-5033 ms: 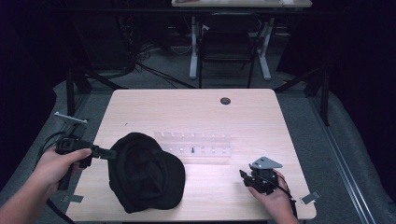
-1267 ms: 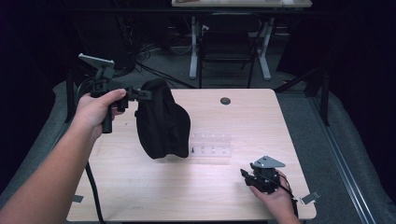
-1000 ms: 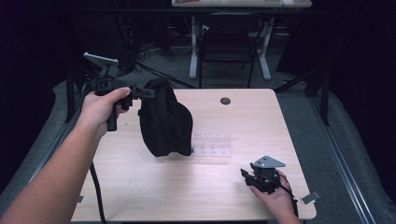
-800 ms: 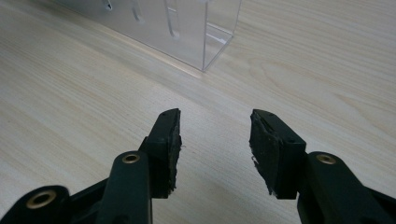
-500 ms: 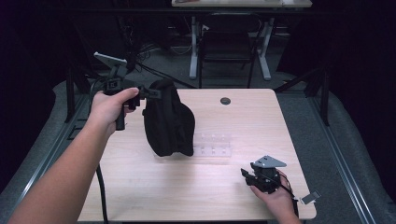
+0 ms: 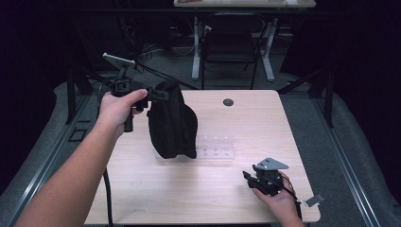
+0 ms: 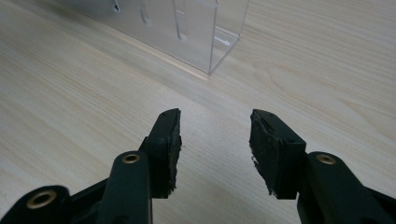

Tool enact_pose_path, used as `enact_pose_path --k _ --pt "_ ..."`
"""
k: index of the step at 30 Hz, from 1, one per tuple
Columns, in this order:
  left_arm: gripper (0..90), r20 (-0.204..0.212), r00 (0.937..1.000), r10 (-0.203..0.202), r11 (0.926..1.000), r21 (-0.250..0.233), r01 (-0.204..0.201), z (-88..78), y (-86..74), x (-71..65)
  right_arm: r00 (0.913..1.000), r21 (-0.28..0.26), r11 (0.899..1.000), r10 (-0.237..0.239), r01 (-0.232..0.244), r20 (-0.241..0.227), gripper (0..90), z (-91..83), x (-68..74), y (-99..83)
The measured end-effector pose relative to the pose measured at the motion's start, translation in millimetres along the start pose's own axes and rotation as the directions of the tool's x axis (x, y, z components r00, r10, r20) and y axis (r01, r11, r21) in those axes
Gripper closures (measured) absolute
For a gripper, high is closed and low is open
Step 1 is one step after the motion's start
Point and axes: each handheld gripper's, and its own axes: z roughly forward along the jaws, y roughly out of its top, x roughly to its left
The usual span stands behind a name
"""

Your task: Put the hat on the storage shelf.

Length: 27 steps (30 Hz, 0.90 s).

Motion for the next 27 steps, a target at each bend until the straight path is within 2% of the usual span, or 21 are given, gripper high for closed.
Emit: enact_pose_path --k 5,7,8,10,14,16,20,26,27 --pt "85.3 -0.016 0.9995 0.026 0.9997 0.004 -0.026 0.1 0.0 -0.7 0.9998 -0.022 1.000 -0.013 0.013 -0.011 52.8 -2.8 2.9 5.1" --pt "85.2 -0.012 0.9996 0.026 0.9997 0.003 -0.026 0.5 -0.2 -0.8 0.9992 -0.013 0.999 -0.040 0.040 -0.002 52.7 -6.9 3.9 10.0" --pt "85.2 -0.011 0.9998 0.015 0.9999 0.002 -0.015 0.9 -0.4 -1.8 0.9993 -0.033 0.999 -0.029 0.028 -0.022 52.7 -6.8 5.7 12.0" --pt "85.2 0.001 0.9998 0.022 0.9997 0.007 -0.022 1.7 -0.4 -1.5 0.9985 -0.052 0.998 -0.031 0.028 -0.046 52.8 -9.4 8.5 17.6" --pt "85.1 -0.002 0.9998 0.020 0.9997 0.010 -0.020 3.9 -1.1 -4.9 0.9962 -0.070 0.997 -0.043 0.037 -0.075 53.0 -12.3 14.0 28.7" --pt "85.1 -0.005 0.9996 0.027 0.9996 0.013 -0.027 4.6 -1.1 -6.2 0.9945 -0.066 0.996 -0.067 0.062 -0.080 53.0 -12.0 17.2 33.7" --pt "85.0 0.001 0.9995 0.032 0.9993 0.017 -0.032 6.3 -0.7 -8.2 0.9925 -0.056 0.996 -0.068 0.062 -0.102 57.8 -8.9 23.7 42.2" --pt "84.9 -0.001 0.9994 0.034 0.9992 0.022 -0.034 10.5 -0.3 -11.8 0.9864 -0.056 0.994 -0.101 0.095 -0.130 64.5 -7.4 33.1 55.5" --pt "84.9 0.007 0.9990 0.045 0.9988 0.021 -0.045 11.1 -0.2 -11.4 0.9849 -0.058 0.993 -0.106 0.099 -0.137 65.5 -7.6 34.1 58.1"
